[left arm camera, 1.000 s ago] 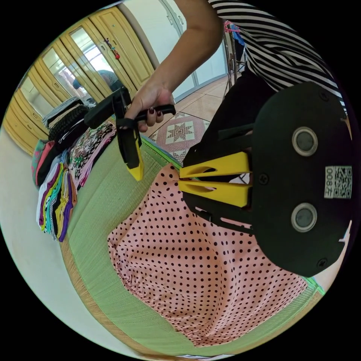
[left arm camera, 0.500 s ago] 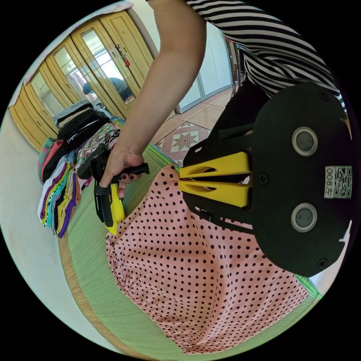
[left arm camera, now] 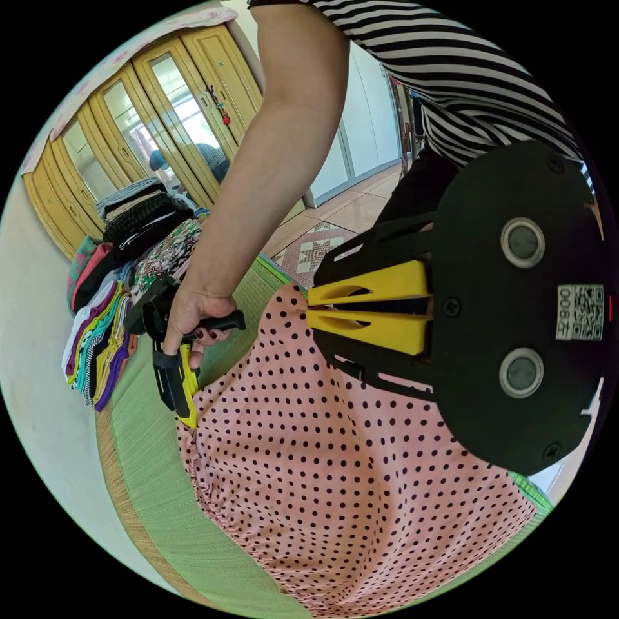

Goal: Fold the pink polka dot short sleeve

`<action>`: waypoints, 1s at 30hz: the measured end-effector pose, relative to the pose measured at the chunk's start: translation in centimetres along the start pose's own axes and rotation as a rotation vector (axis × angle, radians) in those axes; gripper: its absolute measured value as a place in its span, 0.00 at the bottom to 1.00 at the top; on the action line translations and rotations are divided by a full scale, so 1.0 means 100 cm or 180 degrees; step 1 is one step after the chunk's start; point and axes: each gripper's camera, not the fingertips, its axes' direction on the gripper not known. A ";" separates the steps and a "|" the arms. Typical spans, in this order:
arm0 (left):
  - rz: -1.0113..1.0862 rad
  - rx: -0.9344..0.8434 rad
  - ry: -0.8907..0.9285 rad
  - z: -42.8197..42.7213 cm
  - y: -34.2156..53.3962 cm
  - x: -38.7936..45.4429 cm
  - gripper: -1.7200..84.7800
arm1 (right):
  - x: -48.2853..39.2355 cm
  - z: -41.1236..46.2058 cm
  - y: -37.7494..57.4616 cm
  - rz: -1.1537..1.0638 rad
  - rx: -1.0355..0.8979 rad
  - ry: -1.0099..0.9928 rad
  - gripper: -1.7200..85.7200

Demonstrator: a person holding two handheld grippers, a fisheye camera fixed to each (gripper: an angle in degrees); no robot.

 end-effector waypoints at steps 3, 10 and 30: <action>0.0014 0.0032 0.0063 0.003 0.011 -0.007 0.03 | -0.008 -0.016 0.003 -0.0018 0.0047 0.0045 0.05; 0.0118 0.0078 0.0225 0.016 0.045 -0.021 0.03 | -0.027 -0.056 0.017 0.0033 0.0188 0.0289 0.04; -0.0699 0.1123 0.0866 -0.041 0.288 -0.185 0.03 | -0.197 -0.062 0.013 -0.0284 0.0464 -0.0018 0.04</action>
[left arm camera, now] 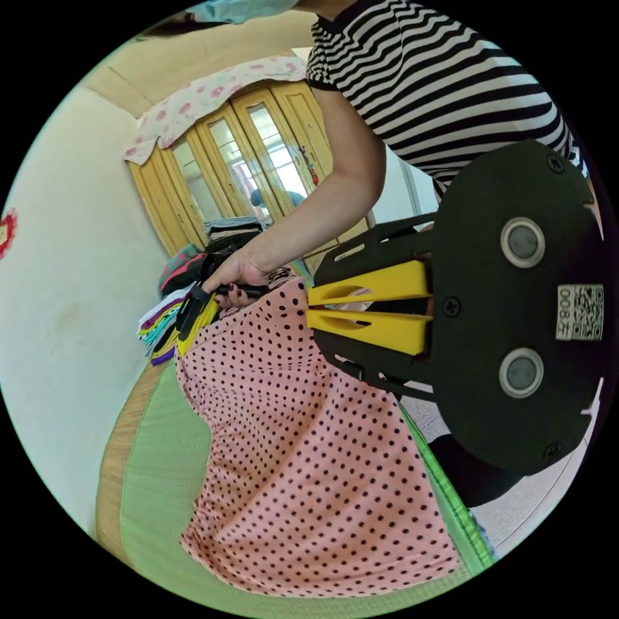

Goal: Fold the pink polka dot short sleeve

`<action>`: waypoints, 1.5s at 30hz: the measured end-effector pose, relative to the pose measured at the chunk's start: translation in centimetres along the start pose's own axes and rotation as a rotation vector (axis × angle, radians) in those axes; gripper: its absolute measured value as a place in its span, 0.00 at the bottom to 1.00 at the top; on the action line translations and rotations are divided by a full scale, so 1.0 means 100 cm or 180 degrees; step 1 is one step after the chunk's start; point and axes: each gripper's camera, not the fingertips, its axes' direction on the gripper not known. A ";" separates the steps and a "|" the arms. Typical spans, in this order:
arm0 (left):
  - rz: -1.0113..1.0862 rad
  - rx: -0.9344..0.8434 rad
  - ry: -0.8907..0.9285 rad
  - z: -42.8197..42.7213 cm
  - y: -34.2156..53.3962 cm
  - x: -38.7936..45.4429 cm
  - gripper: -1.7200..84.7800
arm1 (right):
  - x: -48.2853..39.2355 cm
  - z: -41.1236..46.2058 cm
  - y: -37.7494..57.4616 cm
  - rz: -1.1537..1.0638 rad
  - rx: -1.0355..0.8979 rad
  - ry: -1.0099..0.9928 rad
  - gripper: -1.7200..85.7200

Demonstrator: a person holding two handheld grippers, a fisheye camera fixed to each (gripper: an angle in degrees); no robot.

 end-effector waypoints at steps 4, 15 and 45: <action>-0.0325 0.0370 -0.0054 -0.063 0.060 -0.057 0.03 | -0.045 0.028 -0.004 -0.0127 -0.0008 -0.0083 0.04; -0.1107 0.0983 -0.0118 -0.152 0.224 -0.196 0.03 | -0.148 0.141 -0.015 -0.0336 -0.0369 0.0131 0.04; -0.2114 0.1488 0.0410 -0.166 0.486 -0.391 0.03 | -0.251 0.260 -0.056 -0.0366 -0.1086 0.0294 0.08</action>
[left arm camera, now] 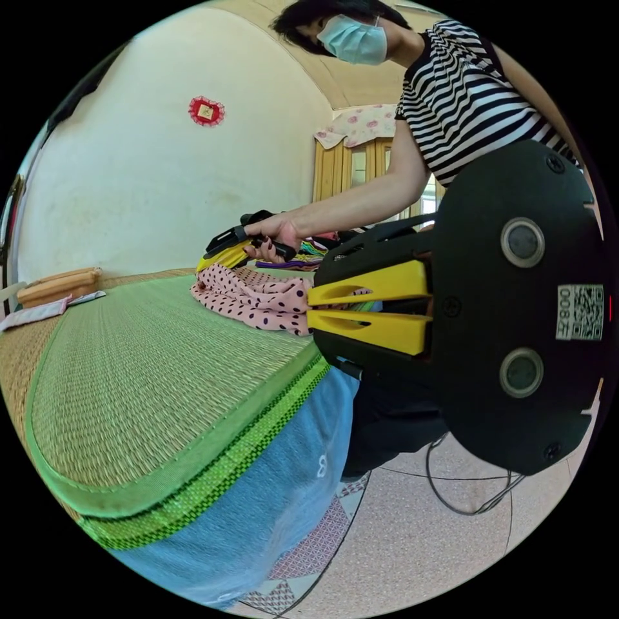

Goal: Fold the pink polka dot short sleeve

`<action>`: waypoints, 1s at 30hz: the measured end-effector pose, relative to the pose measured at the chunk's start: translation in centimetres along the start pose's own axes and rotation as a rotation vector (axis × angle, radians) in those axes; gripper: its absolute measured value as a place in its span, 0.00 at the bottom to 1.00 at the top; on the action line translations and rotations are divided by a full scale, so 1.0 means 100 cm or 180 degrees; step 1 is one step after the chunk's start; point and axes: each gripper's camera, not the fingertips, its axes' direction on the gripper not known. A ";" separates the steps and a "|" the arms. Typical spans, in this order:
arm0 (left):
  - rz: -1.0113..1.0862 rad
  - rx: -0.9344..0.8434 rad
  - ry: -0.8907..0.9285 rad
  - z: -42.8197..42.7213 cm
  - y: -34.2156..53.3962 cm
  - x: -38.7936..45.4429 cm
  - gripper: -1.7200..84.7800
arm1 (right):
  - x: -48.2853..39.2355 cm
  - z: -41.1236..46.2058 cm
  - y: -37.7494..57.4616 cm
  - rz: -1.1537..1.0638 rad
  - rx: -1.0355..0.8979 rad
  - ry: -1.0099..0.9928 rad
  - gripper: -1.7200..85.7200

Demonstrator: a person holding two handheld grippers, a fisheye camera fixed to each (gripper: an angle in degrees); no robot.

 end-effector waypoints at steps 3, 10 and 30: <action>0.0034 0.0010 -0.0022 -0.003 0.007 -0.005 0.03 | -0.009 -0.004 -0.001 -0.0072 -0.0028 -0.0073 0.09; 0.0102 0.0188 -0.0176 -0.018 0.034 -0.001 0.03 | -0.032 -0.021 0.004 -0.0268 -0.0033 -0.0284 0.08; 0.1201 -0.0234 -0.1548 0.058 0.041 0.091 0.02 | -0.120 0.033 0.002 -0.1137 -0.0430 0.1160 0.02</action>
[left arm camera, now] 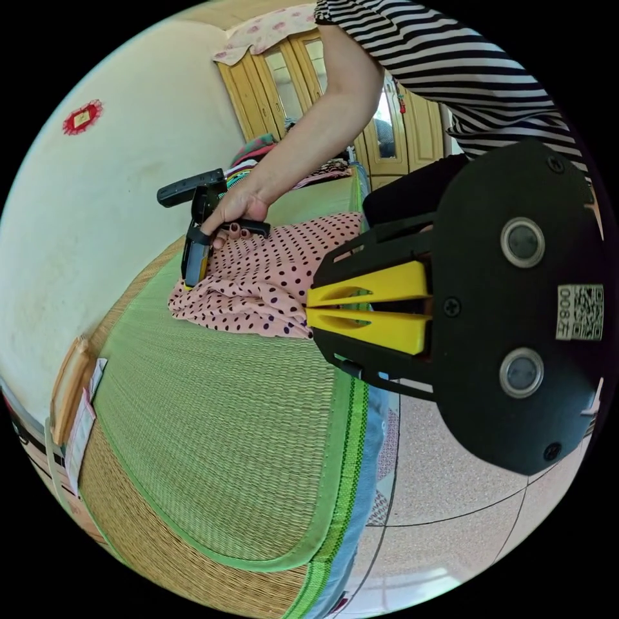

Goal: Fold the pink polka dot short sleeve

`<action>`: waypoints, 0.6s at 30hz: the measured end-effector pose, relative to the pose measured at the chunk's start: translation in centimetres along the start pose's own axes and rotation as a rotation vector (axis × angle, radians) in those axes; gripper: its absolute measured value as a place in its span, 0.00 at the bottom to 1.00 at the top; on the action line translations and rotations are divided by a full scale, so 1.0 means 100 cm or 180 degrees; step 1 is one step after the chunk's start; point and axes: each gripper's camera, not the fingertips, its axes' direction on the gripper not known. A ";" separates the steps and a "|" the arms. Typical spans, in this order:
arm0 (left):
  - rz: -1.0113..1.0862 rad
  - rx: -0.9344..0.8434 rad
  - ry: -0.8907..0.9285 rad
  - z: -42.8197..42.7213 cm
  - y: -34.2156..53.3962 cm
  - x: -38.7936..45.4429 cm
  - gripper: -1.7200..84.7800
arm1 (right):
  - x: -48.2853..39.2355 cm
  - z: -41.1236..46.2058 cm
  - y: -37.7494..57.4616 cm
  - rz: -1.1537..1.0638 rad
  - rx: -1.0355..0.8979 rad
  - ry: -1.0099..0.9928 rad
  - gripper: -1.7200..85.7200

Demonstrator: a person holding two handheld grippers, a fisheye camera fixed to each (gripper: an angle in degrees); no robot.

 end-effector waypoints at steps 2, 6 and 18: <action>0.0019 -0.0024 0.0012 0.001 -0.002 0.008 0.02 | 0.003 0.000 0.003 0.0017 0.0060 -0.0121 0.02; -0.0059 -0.0068 0.0072 -0.002 -0.006 0.020 0.02 | 0.019 -0.007 -0.001 0.0283 -0.0118 -0.0662 0.02; 0.0044 -0.0091 -0.0003 -0.001 -0.017 0.067 0.02 | 0.024 -0.027 0.007 0.0525 0.0360 -0.0636 0.02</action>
